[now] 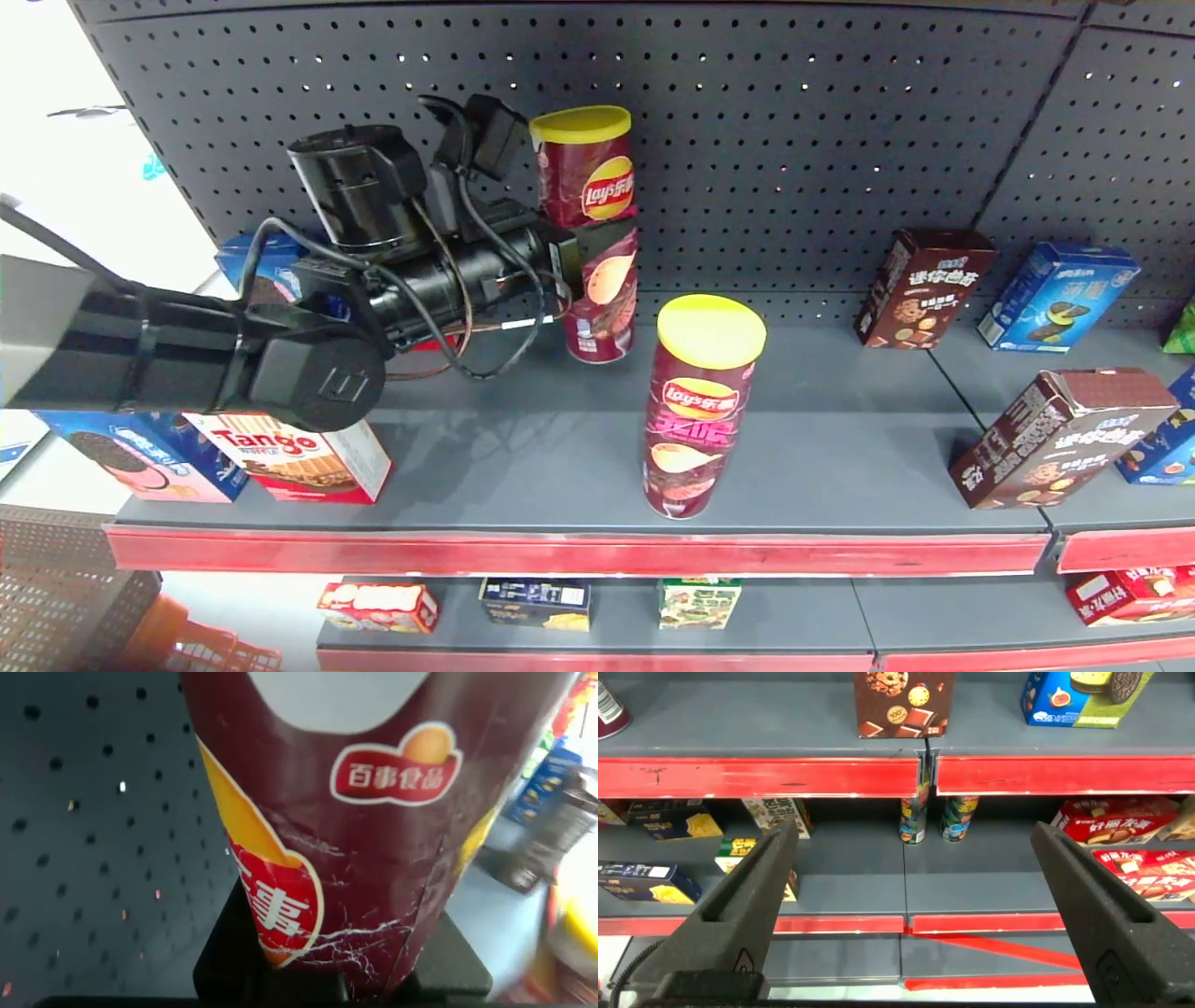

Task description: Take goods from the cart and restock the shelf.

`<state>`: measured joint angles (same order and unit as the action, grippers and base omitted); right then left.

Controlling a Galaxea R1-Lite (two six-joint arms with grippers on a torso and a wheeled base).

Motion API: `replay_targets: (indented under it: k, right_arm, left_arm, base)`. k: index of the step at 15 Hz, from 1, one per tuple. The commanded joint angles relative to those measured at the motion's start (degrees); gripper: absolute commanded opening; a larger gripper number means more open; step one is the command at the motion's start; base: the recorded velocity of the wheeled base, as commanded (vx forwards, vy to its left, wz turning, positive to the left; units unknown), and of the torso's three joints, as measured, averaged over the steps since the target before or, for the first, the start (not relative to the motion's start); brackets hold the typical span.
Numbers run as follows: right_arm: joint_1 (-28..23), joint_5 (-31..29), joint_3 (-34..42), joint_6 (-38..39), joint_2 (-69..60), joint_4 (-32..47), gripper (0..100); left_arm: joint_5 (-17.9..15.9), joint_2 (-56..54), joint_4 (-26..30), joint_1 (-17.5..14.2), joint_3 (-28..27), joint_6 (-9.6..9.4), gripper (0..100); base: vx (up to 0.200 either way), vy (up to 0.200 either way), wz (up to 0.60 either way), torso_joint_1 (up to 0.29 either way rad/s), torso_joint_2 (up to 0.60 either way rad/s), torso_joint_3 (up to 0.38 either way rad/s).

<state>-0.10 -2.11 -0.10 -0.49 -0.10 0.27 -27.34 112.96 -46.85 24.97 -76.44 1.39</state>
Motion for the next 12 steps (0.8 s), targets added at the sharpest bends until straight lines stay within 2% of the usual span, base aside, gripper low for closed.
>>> replay_targets:
  k: [1, 2, 6, 12]
  right_arm:
    - [0.01, 0.00, 0.01, -0.04, 0.10, 0.00, 100]
    - [0.01, 0.00, 0.01, -0.04, 0.10, 0.00, 100]
    - [0.01, 0.00, 0.01, -0.04, 0.10, 0.00, 100]
    - [0.01, 0.00, 0.01, -0.04, 0.10, 0.00, 100]
  left_arm:
    - [-0.08, 6.13, 0.00, 0.26, -5.13, -0.07, 0]
    - [-0.08, 7.72, 0.00, 0.26, -6.97, -0.34, 0]
    - [-0.08, 13.25, 0.00, 0.43, -12.69, -3.32, 0]
    - [0.01, 16.15, -0.44, 0.61, -13.83, -3.67, 0]
  base:
    - [0.000, 0.000, 0.00, 0.000, 0.00, 0.000]
    - [0.000, 0.000, 0.00, 0.000, 0.00, 0.000]
    - [0.000, 0.000, 0.00, 0.000, 0.00, 0.000]
    - [0.000, 0.000, 0.00, 0.000, 0.00, 0.000]
